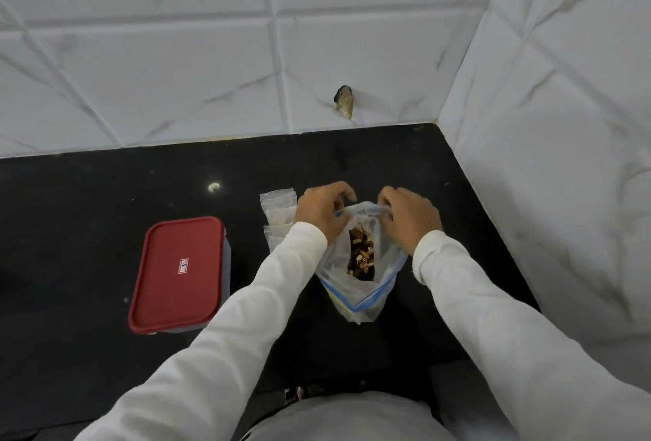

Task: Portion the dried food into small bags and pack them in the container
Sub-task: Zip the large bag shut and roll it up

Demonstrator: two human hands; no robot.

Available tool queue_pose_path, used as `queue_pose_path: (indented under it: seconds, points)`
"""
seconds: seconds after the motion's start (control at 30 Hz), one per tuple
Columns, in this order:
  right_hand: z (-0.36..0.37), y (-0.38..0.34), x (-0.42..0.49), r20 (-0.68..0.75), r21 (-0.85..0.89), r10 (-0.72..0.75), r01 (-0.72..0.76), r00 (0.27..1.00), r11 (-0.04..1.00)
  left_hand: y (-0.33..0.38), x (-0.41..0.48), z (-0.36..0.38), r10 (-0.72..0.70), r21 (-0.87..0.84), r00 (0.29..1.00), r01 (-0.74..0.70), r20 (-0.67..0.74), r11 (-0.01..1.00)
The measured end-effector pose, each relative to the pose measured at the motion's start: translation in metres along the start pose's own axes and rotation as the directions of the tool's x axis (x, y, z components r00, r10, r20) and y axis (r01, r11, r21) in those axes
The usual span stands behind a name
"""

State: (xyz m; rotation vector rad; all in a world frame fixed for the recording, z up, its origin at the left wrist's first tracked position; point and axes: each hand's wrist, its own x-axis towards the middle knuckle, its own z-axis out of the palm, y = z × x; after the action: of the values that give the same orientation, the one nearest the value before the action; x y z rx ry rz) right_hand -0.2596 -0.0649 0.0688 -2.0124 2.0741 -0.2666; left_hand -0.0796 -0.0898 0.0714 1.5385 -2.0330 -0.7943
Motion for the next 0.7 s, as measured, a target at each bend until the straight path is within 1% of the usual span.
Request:
queue_pose_path:
  seconds: [0.03, 0.07, 0.1, 0.13, 0.17, 0.2, 0.23, 0.27, 0.3, 0.33, 0.37, 0.4, 0.47, 0.5, 0.53, 0.57, 0.6, 0.63, 0.67, 0.7]
  points:
    - [-0.004, -0.004, -0.003, -0.044, -0.065, -0.028, 0.025, 0.999, 0.998, 0.001, 0.000, 0.001, 0.114, 0.139, 0.992, -0.107, -0.046, 0.984]
    - [-0.006, -0.008, -0.006, -0.076, -0.109, -0.049, 0.041, 0.996, 0.993, 0.002, 0.000, 0.002, 0.223, 0.258, 0.971, -0.194, -0.087, 0.946]
    - [-0.008, -0.011, -0.008, -0.106, -0.129, -0.064, 0.050, 0.992, 0.990, 0.002, -0.001, 0.003, 0.296, 0.342, 0.948, -0.241, -0.118, 0.908]
    - [-0.008, -0.012, -0.009, -0.127, -0.113, -0.065, 0.051, 0.990, 0.992, 0.004, -0.003, 0.004, 0.327, 0.387, 0.934, -0.251, -0.142, 0.887]
    - [-0.010, -0.012, -0.010, -0.130, -0.051, -0.046, 0.039, 0.990, 0.998, 0.005, -0.005, 0.004, 0.311, 0.388, 0.938, -0.233, -0.151, 0.892]
    - [-0.011, -0.011, -0.009, -0.103, 0.063, -0.004, 0.011, 0.995, 0.998, 0.005, -0.005, 0.002, 0.248, 0.349, 0.958, -0.184, -0.147, 0.919]
    - [-0.014, -0.009, -0.008, -0.031, 0.219, 0.048, -0.040, 0.998, 0.975, 0.006, -0.005, -0.001, 0.129, 0.280, 0.985, -0.093, -0.111, 0.955]
    - [-0.018, -0.007, -0.006, 0.080, 0.381, 0.088, -0.112, 0.993, 0.918, 0.007, -0.003, -0.005, -0.012, 0.177, 0.999, 0.020, -0.047, 0.984]
    - [-0.024, -0.005, -0.004, 0.195, 0.503, 0.097, -0.185, 0.976, 0.844, 0.007, 0.000, -0.009, -0.135, 0.053, 0.990, 0.133, 0.037, 0.990]
    - [-0.029, -0.004, -0.003, 0.286, 0.581, 0.091, -0.248, 0.954, 0.775, 0.007, 0.003, -0.012, -0.218, -0.080, 0.969, 0.228, 0.116, 0.970]
    - [-0.033, -0.002, -0.001, 0.352, 0.641, 0.085, -0.306, 0.932, 0.704, 0.008, 0.006, -0.016, -0.264, -0.181, 0.949, 0.294, 0.173, 0.938]
    - [-0.034, 0.001, 0.001, 0.402, 0.693, 0.085, -0.364, 0.912, 0.623, 0.009, 0.008, -0.021, -0.286, -0.225, 0.935, 0.331, 0.211, 0.916]
    - [-0.035, 0.005, 0.005, 0.465, 0.760, 0.092, -0.450, 0.881, 0.468, 0.011, 0.014, -0.029, -0.294, -0.209, 0.918, 0.353, 0.266, 0.912]
    - [-0.034, 0.007, 0.006, 0.475, 0.774, 0.098, -0.468, 0.875, 0.426, 0.013, 0.016, -0.033, -0.294, -0.192, 0.907, 0.360, 0.302, 0.913]
    - [-0.034, 0.007, 0.007, 0.470, 0.777, 0.109, -0.469, 0.876, 0.419, 0.014, 0.018, -0.036, -0.293, -0.185, 0.895, 0.369, 0.337, 0.911]
    - [-0.033, 0.007, 0.008, 0.442, 0.765, 0.126, -0.446, 0.888, 0.464, 0.016, 0.020, -0.039, -0.290, -0.191, 0.888, 0.373, 0.356, 0.908]
    - [-0.032, 0.006, 0.010, 0.375, 0.722, 0.141, -0.385, 0.916, 0.575, 0.017, 0.021, -0.041, -0.277, -0.202, 0.894, 0.362, 0.351, 0.910]
    - [-0.032, 0.006, 0.011, 0.270, 0.632, 0.141, -0.286, 0.952, 0.720, 0.017, 0.022, -0.042, -0.260, -0.205, 0.911, 0.335, 0.320, 0.920]
    - [-0.032, 0.004, 0.011, 0.144, 0.509, 0.109, -0.168, 0.984, 0.844, 0.019, 0.023, -0.042, -0.239, -0.193, 0.934, 0.294, 0.265, 0.936]
    - [-0.032, 0.001, 0.010, 0.029, 0.379, 0.054, -0.061, 0.998, 0.923, 0.021, 0.022, -0.041, -0.209, -0.159, 0.960, 0.240, 0.188, 0.958]
